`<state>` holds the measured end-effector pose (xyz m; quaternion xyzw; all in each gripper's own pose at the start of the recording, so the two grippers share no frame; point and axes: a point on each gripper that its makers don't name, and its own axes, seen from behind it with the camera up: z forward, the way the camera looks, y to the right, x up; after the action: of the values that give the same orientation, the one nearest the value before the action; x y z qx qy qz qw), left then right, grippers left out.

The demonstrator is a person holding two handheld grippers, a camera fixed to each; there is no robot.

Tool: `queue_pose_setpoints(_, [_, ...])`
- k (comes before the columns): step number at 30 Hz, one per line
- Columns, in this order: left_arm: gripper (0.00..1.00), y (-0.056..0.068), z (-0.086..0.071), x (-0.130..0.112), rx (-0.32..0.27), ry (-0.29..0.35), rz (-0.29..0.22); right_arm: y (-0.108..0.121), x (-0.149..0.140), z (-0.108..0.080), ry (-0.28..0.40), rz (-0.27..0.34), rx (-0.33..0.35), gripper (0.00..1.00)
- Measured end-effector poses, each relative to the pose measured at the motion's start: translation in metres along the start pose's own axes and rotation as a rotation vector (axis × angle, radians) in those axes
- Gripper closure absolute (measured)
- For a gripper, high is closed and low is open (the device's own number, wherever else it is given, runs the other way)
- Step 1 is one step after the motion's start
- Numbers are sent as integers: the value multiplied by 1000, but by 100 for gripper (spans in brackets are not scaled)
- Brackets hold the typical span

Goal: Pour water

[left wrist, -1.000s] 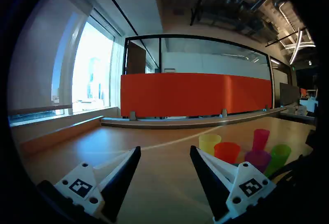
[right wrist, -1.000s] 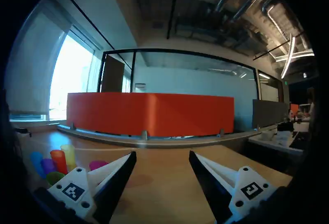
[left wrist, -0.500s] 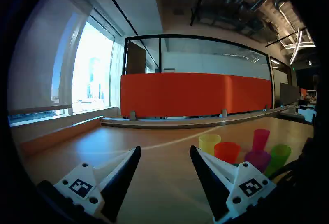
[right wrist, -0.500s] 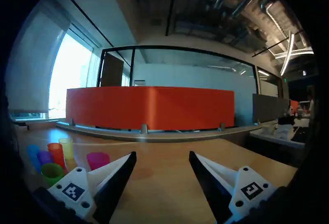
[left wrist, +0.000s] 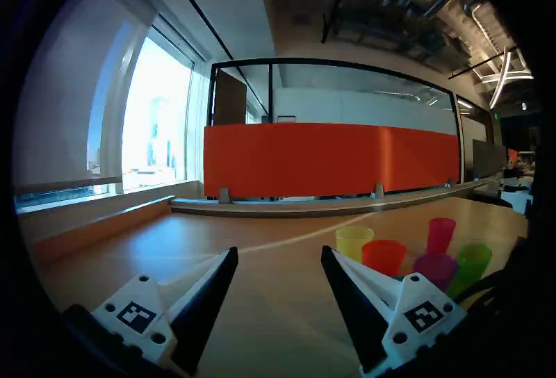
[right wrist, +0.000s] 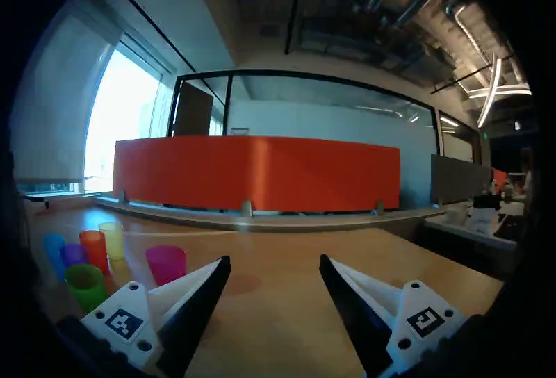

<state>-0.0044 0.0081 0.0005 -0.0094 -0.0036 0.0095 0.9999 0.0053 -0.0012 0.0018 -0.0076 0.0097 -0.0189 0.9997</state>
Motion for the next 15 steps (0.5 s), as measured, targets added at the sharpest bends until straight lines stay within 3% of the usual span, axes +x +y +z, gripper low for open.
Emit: queue_pose_setpoints(15, [12,-1,0,1,0,0,1,3,-4,-1,-19,35,0,1])
